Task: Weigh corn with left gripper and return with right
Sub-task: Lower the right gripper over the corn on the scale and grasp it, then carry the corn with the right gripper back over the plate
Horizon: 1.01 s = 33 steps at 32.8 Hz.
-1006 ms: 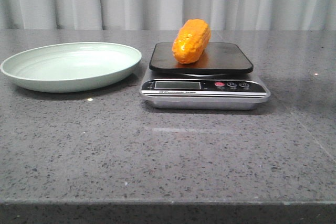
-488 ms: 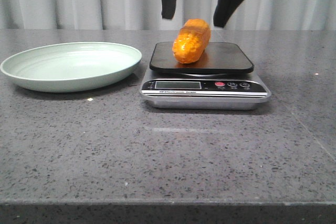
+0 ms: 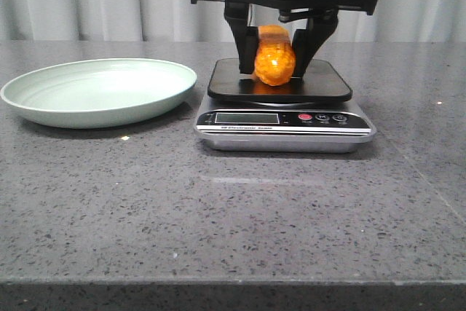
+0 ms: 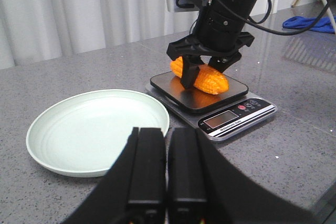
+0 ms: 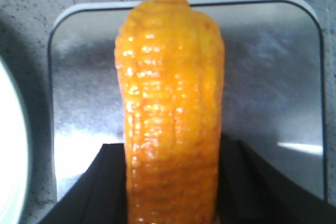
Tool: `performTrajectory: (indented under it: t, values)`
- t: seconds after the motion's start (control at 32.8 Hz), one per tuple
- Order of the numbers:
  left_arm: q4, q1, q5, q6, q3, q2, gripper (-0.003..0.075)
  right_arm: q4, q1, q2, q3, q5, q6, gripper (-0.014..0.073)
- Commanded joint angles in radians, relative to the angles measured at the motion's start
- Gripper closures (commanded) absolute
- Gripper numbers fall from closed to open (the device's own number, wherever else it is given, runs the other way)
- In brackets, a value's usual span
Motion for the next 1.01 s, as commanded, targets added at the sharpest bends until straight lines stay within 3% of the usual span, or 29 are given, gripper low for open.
performTrajectory:
  t: [0.0, 0.27, 0.58, 0.64, 0.79, 0.98]
  values:
    - [-0.013, -0.006, -0.080, 0.001, -0.026, 0.010, 0.0594, -0.025, -0.001, -0.050, -0.031, -0.058, -0.036, 0.0357]
    - [-0.014, -0.006, -0.080, 0.001, -0.026, 0.010, 0.0594, -0.025, 0.113, -0.043, -0.119, -0.218, -0.212, 0.0351]
    - [-0.014, -0.006, -0.076, 0.001, -0.026, 0.010, 0.0594, 0.020, 0.159, 0.106, -0.305, -0.221, -0.215, 0.0323]
    - [-0.014, -0.006, -0.076, 0.001, -0.026, 0.010, 0.0594, 0.049, 0.159, 0.132, -0.326, -0.219, -0.215, 0.0287]
    - [-0.014, -0.006, -0.076, 0.001, -0.026, 0.010, 0.0594, 0.094, 0.165, 0.188, -0.368, -0.204, -0.220, 0.0102]
    - [-0.014, -0.006, -0.076, 0.001, -0.026, 0.010, 0.0594, 0.092, 0.165, 0.186, -0.369, -0.208, -0.220, 0.0067]
